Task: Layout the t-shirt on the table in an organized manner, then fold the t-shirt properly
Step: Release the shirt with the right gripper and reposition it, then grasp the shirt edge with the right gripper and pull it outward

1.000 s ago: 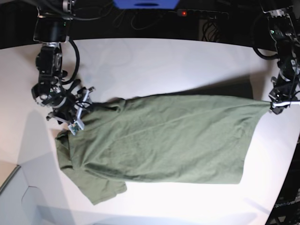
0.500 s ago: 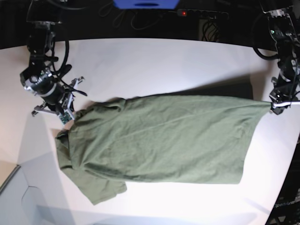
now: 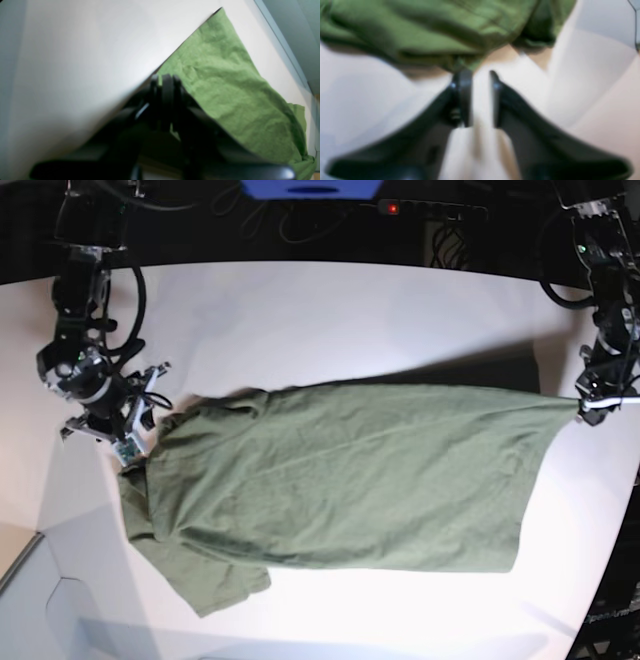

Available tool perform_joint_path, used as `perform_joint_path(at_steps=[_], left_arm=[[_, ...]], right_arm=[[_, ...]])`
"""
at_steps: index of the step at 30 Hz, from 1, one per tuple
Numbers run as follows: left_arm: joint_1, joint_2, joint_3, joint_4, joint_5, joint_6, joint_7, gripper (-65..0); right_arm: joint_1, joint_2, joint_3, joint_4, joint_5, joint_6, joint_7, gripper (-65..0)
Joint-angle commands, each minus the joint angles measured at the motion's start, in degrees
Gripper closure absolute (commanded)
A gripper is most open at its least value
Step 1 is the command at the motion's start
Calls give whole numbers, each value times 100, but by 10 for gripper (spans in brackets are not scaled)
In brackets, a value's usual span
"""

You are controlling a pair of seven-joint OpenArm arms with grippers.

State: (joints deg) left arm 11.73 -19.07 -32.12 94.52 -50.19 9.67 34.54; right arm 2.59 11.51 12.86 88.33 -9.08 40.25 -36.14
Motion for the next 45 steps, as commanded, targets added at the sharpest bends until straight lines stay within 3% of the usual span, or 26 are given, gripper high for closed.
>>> perform_joint_path(at_steps=[1,3,5,15,22,32,38,45], left_arm=[[-43,-93,-36,117,-66,31,-83,-1],[-34,-84,-36,117,-75,31,-83,-1],[-25,-84,-36,117,-75,31,-83,-1],[-43,21,-36,117,-66,31,-83,-1],[-17,21,-160,117,-66,31,-74,-1],[-8,21,-195,117,-66,31,-74,-1],[-34,21,-195,117,-66,31,-74,-1],[-43,13,-195,117,-66,31,-74,-1]], right_arm=[[220,76,19,-73,60,-25,111,-269],[378,155,28,-266,60,-25,111,-345],[440,190,19,-337,60,-25,111,-365],[457,313,-930,-469,60,-25,111,-365],[792,454,-1053,-1207,60,-25,111,-365],[897,876,-1642,-1392,60,-25,111,-365],[915,1218,-2442,-1401,60,-25,102,-365],[1240,1456,-3418,-1497,60,-25,-751,-363]])
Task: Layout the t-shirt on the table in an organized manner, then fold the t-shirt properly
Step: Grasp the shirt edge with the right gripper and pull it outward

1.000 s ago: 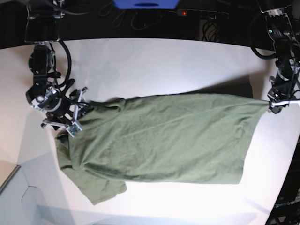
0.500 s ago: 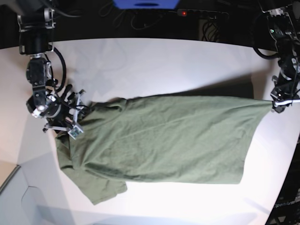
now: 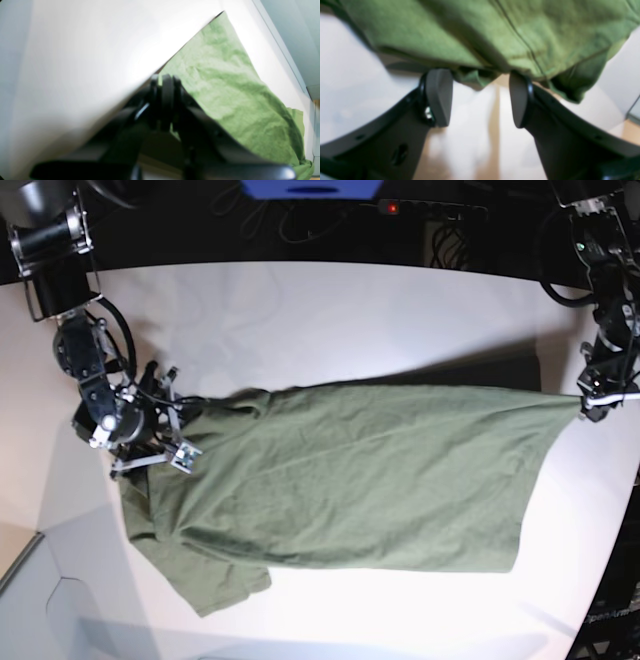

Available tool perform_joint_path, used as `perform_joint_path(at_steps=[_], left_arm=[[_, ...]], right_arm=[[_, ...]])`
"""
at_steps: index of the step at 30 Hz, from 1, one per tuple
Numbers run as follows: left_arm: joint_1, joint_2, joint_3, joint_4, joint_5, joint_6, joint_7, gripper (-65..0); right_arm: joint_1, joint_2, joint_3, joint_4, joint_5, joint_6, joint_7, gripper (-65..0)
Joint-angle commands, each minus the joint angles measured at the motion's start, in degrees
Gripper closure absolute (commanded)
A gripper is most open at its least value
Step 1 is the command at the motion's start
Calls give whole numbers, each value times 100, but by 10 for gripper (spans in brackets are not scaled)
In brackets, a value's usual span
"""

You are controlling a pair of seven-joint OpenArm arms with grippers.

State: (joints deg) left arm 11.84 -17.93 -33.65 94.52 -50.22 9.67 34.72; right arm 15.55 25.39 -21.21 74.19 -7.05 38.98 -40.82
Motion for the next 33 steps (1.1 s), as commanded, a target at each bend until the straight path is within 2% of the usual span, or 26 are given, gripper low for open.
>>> perform_joint_path(at_steps=[1,5,11,13,18,21,25,28,31,33], left_arm=[[-54,-101,-42,117,-64,31,-92,-1],[-54,-101,-51,117,-64,31,-92,-1],[-36,-84,-51,126,-73,31,-101,-1],[-36,-84,-51,126,-73,31,-101,-1],[-36,-84,-51,126,-82,31,-101,-1],[-36,-84,-51,126,-82,31,-101,-1],[-36,-84,-51,126,-82,31,-101,-1],[-36,-84,-51,126,-82,31,-101,-1],[-45,-84,-51,126,-73,31,-101,-1],[-45,-84,-51,126,-73,31,-101,-1]], right_arm=[[5,77,-99,-109,-143,102,-362,-356],[155,138,-283,-145,-143,102,-433,-278],[111,165,-274,-101,-143,102,-441,-70],[102,173,-239,-13,-143,102,-600,-11],[-311,446,-222,937,-143,102,-942,-7],[-654,490,174,1860,-143,102,-1189,-7],[-760,-29,1088,2519,-152,102,-1567,-9],[-575,-468,1686,2510,-152,102,-1558,-29],[-364,-758,2029,2194,-152,102,-1549,-27],[-223,-873,2020,1948,-152,102,-1549,-17]])
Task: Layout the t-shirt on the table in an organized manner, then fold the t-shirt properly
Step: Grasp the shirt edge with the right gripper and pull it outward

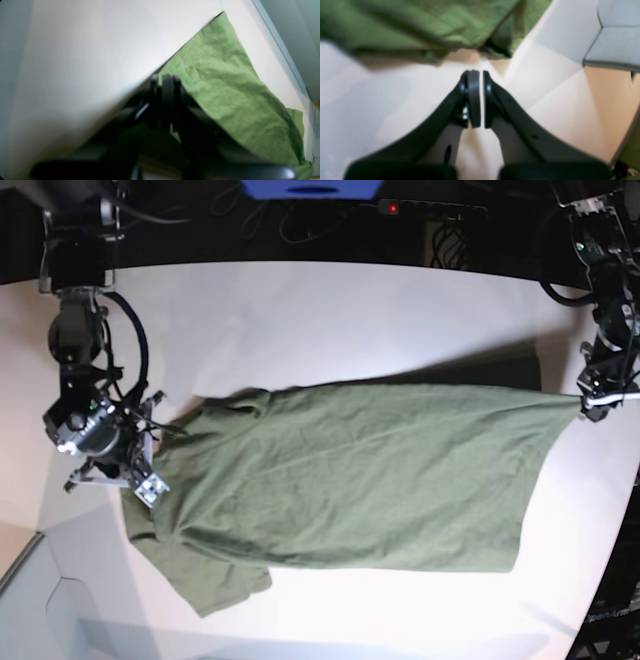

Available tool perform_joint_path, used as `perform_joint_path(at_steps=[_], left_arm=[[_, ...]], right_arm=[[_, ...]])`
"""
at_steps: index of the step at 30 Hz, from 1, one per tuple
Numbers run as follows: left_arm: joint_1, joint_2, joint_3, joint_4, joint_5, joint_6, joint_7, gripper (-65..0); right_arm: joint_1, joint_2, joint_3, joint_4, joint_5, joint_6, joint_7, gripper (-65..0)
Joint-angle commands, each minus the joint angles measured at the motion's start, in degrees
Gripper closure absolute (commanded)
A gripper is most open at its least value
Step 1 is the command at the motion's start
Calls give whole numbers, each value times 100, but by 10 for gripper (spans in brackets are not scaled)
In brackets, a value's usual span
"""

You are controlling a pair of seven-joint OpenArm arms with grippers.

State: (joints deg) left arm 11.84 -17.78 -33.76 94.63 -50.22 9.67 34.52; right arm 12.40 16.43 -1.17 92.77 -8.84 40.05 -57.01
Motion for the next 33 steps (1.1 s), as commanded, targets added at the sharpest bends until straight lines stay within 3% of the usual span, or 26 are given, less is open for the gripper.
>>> perform_joint_path(at_steps=[1,9,19,27,30,33], left_arm=[[-45,-99,-40,115,-73,31,-81,-1],[-28,-99,-40,115,-73,31,-81,-1],[-19,-99,-40,115,-73,31,-81,-1],[-45,-108,-40,115,-64,31,-81,-1],[-63,-108,-40,89,-64,31,-81,-1],[-63,-108,-40,97,-64,31,-81,-1]], right_arm=[[144,-12,16,-68,27,-5,71,-14],[434,-469,42,-1326,27,-5,704,-12],[452,-539,16,-1774,27,-5,1002,-13],[-454,-240,25,-1537,36,-5,976,-12],[-902,-152,25,-912,36,-5,932,-13],[-1385,23,-28,-7,36,-5,519,-15]])
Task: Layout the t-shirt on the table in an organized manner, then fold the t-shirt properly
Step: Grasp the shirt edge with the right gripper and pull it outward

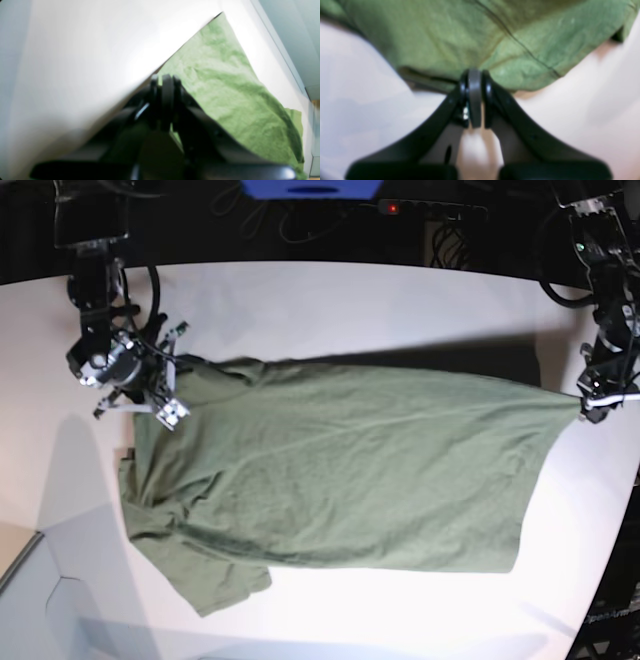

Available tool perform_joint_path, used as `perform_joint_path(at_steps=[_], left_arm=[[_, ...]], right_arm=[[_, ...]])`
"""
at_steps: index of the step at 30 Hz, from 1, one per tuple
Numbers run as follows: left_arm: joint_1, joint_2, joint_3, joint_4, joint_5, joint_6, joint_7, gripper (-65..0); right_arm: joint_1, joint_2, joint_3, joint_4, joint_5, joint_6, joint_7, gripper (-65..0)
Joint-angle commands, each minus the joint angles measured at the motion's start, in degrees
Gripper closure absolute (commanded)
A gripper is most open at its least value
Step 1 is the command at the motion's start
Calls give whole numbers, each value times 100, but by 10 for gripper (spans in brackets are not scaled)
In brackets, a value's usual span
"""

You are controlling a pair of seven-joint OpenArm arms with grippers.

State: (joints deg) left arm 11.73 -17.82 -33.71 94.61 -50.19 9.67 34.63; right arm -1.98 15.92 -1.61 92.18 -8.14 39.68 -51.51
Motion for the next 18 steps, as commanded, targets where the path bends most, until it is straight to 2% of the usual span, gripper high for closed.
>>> perform_joint_path(at_steps=[1,6,11,13,18], left_arm=[[-52,-103,-44,82,-66,31,-92,-1],[-192,-103,-44,64,-66,31,-92,-1],[-201,-103,-44,64,-66,31,-92,-1],[-201,-103,-44,64,-66,31,-92,-1],[-201,-94,-44,64,-66,31,-92,-1]], right_arm=[[-62,109,-46,351,-34,32,-208,-15],[-457,311,-222,1916,-34,32,-929,-15],[-299,302,-213,2294,-34,32,-1465,-23],[-299,302,-213,2294,-34,32,-1649,-64],[-633,276,-213,2338,-34,32,-1693,-242]])
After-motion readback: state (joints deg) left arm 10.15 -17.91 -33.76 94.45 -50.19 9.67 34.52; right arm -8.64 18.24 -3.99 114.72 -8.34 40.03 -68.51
